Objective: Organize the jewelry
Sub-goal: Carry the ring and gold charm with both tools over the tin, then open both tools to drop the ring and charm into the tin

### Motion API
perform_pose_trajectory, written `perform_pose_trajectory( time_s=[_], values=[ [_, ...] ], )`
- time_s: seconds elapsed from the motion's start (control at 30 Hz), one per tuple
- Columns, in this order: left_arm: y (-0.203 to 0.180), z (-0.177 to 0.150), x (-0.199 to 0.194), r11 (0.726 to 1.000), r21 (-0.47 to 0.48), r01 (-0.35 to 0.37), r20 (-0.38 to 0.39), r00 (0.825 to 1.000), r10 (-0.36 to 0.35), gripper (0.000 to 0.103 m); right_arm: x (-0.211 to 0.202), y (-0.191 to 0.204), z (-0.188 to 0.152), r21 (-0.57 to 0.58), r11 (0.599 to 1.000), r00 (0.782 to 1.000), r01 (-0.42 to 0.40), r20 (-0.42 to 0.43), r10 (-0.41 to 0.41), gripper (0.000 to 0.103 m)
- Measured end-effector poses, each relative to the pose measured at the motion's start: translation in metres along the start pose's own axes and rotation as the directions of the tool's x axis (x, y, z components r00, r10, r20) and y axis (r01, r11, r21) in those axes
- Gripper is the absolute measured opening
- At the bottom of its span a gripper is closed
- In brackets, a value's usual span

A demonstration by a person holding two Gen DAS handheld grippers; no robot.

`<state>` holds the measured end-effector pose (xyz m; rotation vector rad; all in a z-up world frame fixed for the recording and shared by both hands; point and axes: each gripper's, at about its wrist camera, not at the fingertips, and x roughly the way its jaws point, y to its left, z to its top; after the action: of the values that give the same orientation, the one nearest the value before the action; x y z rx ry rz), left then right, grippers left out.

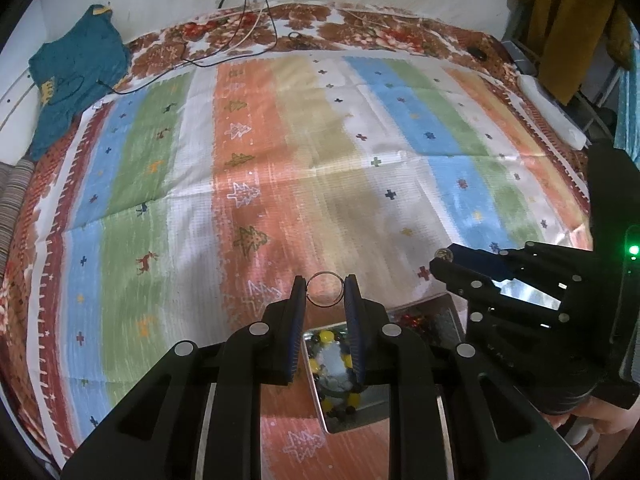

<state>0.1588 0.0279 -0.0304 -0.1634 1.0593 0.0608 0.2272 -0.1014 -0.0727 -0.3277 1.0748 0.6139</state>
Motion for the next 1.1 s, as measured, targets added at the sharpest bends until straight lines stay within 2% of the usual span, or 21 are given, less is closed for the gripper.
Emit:
perform_pose_trajectory(
  time_s=[0.53,0.9,0.93,1.0,1.1],
  values=[
    [-0.01,-0.027,-0.032,0.998,0.009,0.055,0.044,0.997,-0.055,0.019,-0.025,0.011,-0.022,-0.018,0.999,0.999,-0.036,0.026,0.037,0.017],
    [-0.021,-0.04,-0.035,0.998,0.019,0.057,0.026,0.998,-0.058,0.019,-0.038,0.021,-0.038,-0.041,0.997,0.997,-0.059,0.042,0.061,0.018],
    [-0.021,-0.041,-0.035,0.999,0.016,0.052,0.025,0.998,-0.052,0.019,-0.038,0.02,-0.039,-0.039,0.997,0.997,-0.066,0.039,0.068,0.019],
    [-0.018,-0.042,-0.036,0.999,0.003,0.05,0.026,0.998,-0.05,0.019,-0.039,0.021,-0.042,-0.041,0.997,0.998,-0.062,0.03,0.063,0.035],
    [-0.015,-0.046,-0.041,0.998,-0.012,0.058,0.032,0.998,-0.058,0.023,-0.042,0.022,-0.046,-0.055,0.998,0.999,-0.039,0.033,0.04,0.039]
  ],
)
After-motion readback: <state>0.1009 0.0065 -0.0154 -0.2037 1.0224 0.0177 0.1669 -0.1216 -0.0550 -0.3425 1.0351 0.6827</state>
